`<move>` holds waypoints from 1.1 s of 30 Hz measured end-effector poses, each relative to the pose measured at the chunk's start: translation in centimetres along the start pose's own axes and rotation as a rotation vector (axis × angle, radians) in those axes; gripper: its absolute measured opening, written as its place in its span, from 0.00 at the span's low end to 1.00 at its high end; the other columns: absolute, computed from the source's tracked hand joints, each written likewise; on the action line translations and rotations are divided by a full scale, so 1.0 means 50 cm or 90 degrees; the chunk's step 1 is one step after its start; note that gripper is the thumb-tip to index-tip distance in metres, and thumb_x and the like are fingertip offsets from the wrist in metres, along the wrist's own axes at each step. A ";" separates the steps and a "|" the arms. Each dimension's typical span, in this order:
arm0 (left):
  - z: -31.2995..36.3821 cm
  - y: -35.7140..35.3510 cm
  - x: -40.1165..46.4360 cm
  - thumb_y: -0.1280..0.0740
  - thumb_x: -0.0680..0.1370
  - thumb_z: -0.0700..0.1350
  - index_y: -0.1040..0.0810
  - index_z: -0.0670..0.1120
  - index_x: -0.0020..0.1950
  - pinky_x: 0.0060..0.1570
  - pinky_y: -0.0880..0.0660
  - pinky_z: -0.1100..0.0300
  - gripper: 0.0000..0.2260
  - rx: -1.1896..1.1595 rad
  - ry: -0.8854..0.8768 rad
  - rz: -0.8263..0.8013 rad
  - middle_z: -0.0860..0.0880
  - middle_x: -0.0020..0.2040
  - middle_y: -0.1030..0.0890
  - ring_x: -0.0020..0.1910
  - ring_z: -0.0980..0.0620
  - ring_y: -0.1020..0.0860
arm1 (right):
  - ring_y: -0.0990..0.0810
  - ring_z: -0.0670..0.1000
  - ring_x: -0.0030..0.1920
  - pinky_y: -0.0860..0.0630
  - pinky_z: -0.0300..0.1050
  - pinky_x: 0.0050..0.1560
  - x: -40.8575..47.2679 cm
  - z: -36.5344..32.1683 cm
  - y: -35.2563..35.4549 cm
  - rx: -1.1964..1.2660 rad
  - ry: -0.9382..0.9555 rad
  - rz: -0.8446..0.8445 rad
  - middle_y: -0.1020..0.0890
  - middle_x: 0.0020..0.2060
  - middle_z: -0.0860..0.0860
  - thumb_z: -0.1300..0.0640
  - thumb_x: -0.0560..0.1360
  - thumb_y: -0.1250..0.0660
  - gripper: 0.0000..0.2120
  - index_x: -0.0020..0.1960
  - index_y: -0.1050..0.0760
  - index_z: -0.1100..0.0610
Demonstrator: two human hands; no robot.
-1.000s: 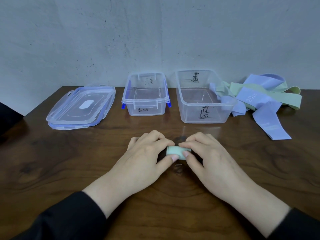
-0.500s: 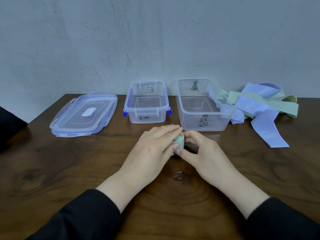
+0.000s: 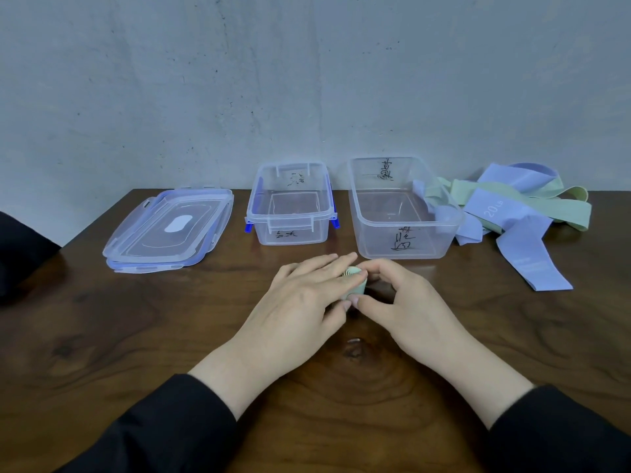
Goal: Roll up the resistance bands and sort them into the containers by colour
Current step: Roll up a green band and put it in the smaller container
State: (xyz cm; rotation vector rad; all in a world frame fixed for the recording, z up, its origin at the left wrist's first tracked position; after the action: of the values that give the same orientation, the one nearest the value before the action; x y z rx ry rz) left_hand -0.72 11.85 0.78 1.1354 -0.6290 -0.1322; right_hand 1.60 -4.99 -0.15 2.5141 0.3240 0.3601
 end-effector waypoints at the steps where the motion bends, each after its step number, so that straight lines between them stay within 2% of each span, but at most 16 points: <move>1: -0.002 0.000 0.001 0.36 0.80 0.48 0.30 0.57 0.72 0.68 0.41 0.60 0.20 -0.020 0.010 0.011 0.59 0.73 0.32 0.73 0.59 0.37 | 0.21 0.37 0.57 0.25 0.39 0.60 0.000 -0.002 0.000 0.006 0.002 -0.001 0.17 0.52 0.37 0.52 0.74 0.28 0.13 0.57 0.23 0.41; 4: -0.019 0.003 0.000 0.34 0.79 0.50 0.33 0.60 0.73 0.64 0.33 0.66 0.22 -0.190 0.149 0.027 0.64 0.66 0.26 0.65 0.65 0.29 | 0.19 0.39 0.53 0.24 0.39 0.56 0.000 -0.005 0.002 0.036 0.000 -0.007 0.16 0.50 0.39 0.52 0.76 0.29 0.12 0.58 0.22 0.43; 5: -0.026 0.004 0.000 0.33 0.79 0.51 0.29 0.59 0.70 0.59 0.30 0.67 0.19 -0.228 0.190 0.028 0.63 0.61 0.22 0.60 0.65 0.26 | 0.19 0.40 0.52 0.23 0.40 0.56 0.000 -0.008 0.003 0.055 -0.005 -0.017 0.16 0.50 0.39 0.53 0.76 0.30 0.12 0.58 0.22 0.43; 7: -0.031 0.005 0.001 0.33 0.79 0.52 0.19 0.54 0.55 0.48 0.26 0.67 0.08 -0.252 0.219 0.033 0.59 0.50 0.19 0.50 0.60 0.22 | 0.18 0.41 0.54 0.22 0.44 0.59 0.000 -0.013 0.005 0.090 -0.012 -0.046 0.15 0.51 0.41 0.56 0.78 0.32 0.12 0.60 0.21 0.45; 9: -0.030 0.007 0.002 0.34 0.79 0.53 0.18 0.52 0.44 0.41 0.28 0.68 0.08 -0.299 0.228 0.028 0.56 0.42 0.20 0.43 0.58 0.22 | 0.18 0.42 0.55 0.23 0.47 0.62 -0.003 -0.018 0.005 0.131 -0.028 -0.075 0.15 0.52 0.42 0.57 0.80 0.35 0.13 0.61 0.21 0.46; 12: -0.032 0.011 0.002 0.35 0.79 0.54 0.20 0.50 0.41 0.37 0.31 0.70 0.11 -0.385 0.251 0.019 0.53 0.37 0.20 0.35 0.60 0.25 | 0.18 0.52 0.59 0.25 0.55 0.66 -0.004 -0.019 -0.002 0.271 -0.083 -0.119 0.15 0.55 0.49 0.57 0.81 0.37 0.13 0.62 0.20 0.47; 14: -0.035 0.013 0.002 0.35 0.79 0.54 0.20 0.48 0.41 0.37 0.30 0.67 0.12 -0.435 0.254 0.021 0.49 0.38 0.20 0.37 0.52 0.24 | 0.21 0.61 0.62 0.28 0.60 0.68 -0.003 -0.012 -0.010 0.395 -0.130 -0.121 0.17 0.58 0.57 0.56 0.80 0.34 0.12 0.63 0.20 0.51; 16: -0.039 0.016 0.001 0.35 0.79 0.53 0.19 0.47 0.42 0.38 0.30 0.67 0.12 -0.475 0.251 0.026 0.47 0.39 0.20 0.41 0.48 0.24 | 0.21 0.59 0.61 0.27 0.55 0.66 -0.003 -0.011 -0.016 0.501 -0.169 -0.117 0.17 0.58 0.60 0.57 0.78 0.33 0.12 0.60 0.19 0.57; 20: -0.044 0.027 -0.001 0.34 0.78 0.53 0.19 0.49 0.41 0.40 0.28 0.62 0.11 -0.543 0.255 0.040 0.48 0.39 0.20 0.40 0.50 0.24 | 0.20 0.55 0.55 0.26 0.50 0.57 -0.001 -0.034 -0.022 0.540 -0.184 -0.109 0.17 0.56 0.62 0.58 0.76 0.32 0.12 0.56 0.18 0.61; 24: -0.075 0.047 0.004 0.34 0.78 0.53 0.19 0.53 0.42 0.42 0.27 0.64 0.08 -0.508 0.255 0.121 0.55 0.40 0.18 0.41 0.57 0.22 | 0.20 0.57 0.51 0.26 0.52 0.53 0.042 -0.078 -0.021 0.442 -0.164 -0.085 0.16 0.52 0.62 0.59 0.77 0.32 0.09 0.54 0.17 0.61; 27: -0.133 0.065 0.005 0.38 0.80 0.54 0.19 0.51 0.47 0.46 0.24 0.63 0.11 -0.436 0.308 0.282 0.54 0.43 0.18 0.47 0.56 0.21 | 0.23 0.58 0.46 0.27 0.53 0.51 0.115 -0.124 -0.012 0.338 -0.123 -0.053 0.17 0.48 0.66 0.61 0.77 0.32 0.07 0.47 0.17 0.63; 29: -0.183 0.078 0.007 0.40 0.81 0.52 0.21 0.52 0.53 0.48 0.28 0.69 0.09 -0.373 0.368 0.381 0.57 0.48 0.20 0.51 0.61 0.23 | 0.22 0.54 0.42 0.26 0.50 0.48 0.181 -0.155 -0.001 0.241 -0.093 -0.024 0.16 0.39 0.59 0.59 0.76 0.30 0.08 0.39 0.17 0.60; 31: -0.225 0.082 0.016 0.41 0.82 0.52 0.24 0.54 0.63 0.54 0.31 0.69 0.12 -0.346 0.426 0.397 0.62 0.56 0.24 0.56 0.64 0.26 | 0.22 0.51 0.36 0.24 0.49 0.45 0.252 -0.176 0.006 0.103 -0.071 0.002 0.18 0.34 0.54 0.54 0.72 0.28 0.10 0.37 0.19 0.60; 33: -0.252 0.078 0.031 0.43 0.83 0.52 0.27 0.52 0.70 0.61 0.36 0.68 0.16 -0.346 0.449 0.359 0.61 0.62 0.26 0.63 0.64 0.30 | 0.23 0.52 0.32 0.26 0.49 0.40 0.319 -0.185 -0.002 -0.038 -0.072 0.005 0.20 0.32 0.59 0.50 0.67 0.27 0.15 0.38 0.21 0.63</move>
State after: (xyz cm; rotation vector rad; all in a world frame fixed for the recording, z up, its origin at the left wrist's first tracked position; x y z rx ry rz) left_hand 6.39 23.05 1.43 0.3935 -0.2284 0.5362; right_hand 13.51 4.63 10.12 2.4666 0.2560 0.2258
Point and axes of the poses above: each hand's wrist, its own x-axis towards the middle knuckle, its own y-axis out of the back of the hand, z = x × y, the point moved 3 cm from there along x, towards the middle knuckle
